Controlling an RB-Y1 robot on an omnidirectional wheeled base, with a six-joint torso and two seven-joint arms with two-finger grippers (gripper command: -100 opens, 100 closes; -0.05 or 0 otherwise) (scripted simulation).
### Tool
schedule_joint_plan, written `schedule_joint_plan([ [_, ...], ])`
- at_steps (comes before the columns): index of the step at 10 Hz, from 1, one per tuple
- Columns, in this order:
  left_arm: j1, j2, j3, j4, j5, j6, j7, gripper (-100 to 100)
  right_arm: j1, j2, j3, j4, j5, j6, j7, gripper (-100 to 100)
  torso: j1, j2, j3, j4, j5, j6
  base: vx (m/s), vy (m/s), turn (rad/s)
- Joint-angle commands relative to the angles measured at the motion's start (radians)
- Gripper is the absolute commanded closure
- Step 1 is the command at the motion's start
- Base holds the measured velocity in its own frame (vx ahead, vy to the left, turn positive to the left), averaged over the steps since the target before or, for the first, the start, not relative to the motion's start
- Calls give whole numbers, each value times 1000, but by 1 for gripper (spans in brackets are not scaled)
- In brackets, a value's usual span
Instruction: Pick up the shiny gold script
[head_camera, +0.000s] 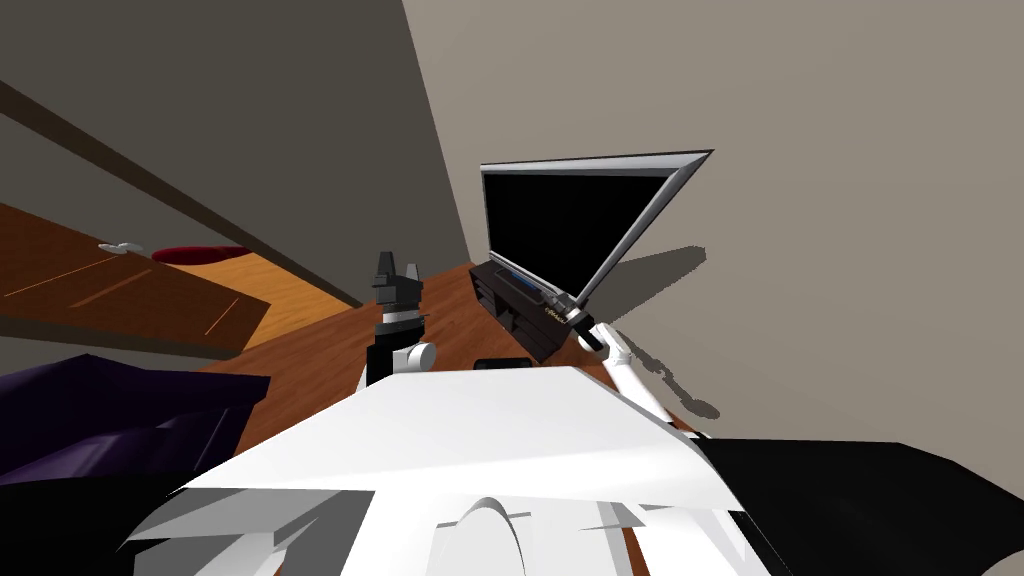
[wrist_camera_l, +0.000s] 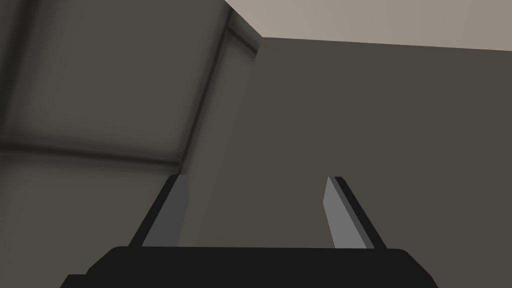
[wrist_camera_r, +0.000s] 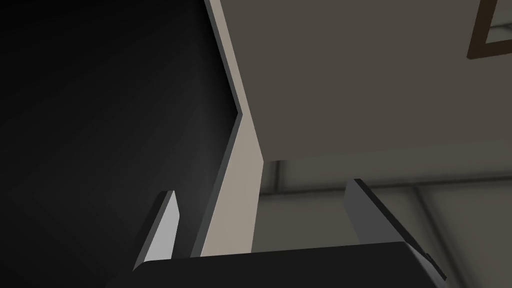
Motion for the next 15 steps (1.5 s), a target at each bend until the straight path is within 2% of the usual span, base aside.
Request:
schedule_joint_plan([
  [1,0,0,0,0,0,0,0,0,-2,-13,1,25,30,-10,-1,-100,0,0,0,0,0,0,51,48,64],
  [2,0,0,0,0,0,0,0,0,-12,-44,11,66,71,-18,-7,-100,-1,0,0,0,0,0,61,51,116],
  [3,0,0,0,0,0,0,0,0,-12,-44,11,72,81,-18,-7,-100,-1,0,0,0,0,0,52,40,64],
  [4,0,0,0,0,0,0,0,0,-20,-74,22,116,119,-25,-13,-100,-1,0,0,0,0,0,61,46,117],
  [6,0,0,0,0,0,0,0,0,-20,-74,22,119,132,-25,-13,-100,-2,0,0,0,0,0,41,25,22],
  [7,0,0,0,0,0,0,0,0,-27,-104,35,155,180,-33,-21,-100,-3,2,1,0,-1,1,49,33,102],
  [8,0,0,0,0,0,0,0,0,-27,-104,35,167,183,-33,-21,-100,-2,1,1,0,0,0,56,26,68],
  [9,0,0,0,0,0,0,0,0,-32,-133,49,202,225,-40,-28,-100,-2,1,0,0,0,0,76,39,117],
  [10,0,0,0,0,0,0,0,0,-32,-133,49,216,234,-40,-28,-100,-2,-1,0,0,0,0,67,35,53],
  [11,0,0,0,0,0,0,0,0,-36,-161,65,251,273,-47,-37,-100,-2,0,0,0,0,1,71,25,103],
  [12,0,0,0,0,0,0,0,0,-36,-161,65,265,284,-47,-37,-100,-2,-1,0,0,0,0,61,18,54],
  [13,0,0,0,0,0,0,0,0,-38,-189,81,305,322,-53,-45,-100,-3,0,0,0,-1,1,74,38,103],
  [14,0,0,0,0,0,0,0,0,-38,-189,81,314,334,-53,-45,-100,-2,-1,0,0,0,0,70,27,44],
  [15,0,0,0,0,0,0,0,0,-39,-215,98,350,374,-60,-54,-100,-2,0,0,0,0,1,90,27,90],
])
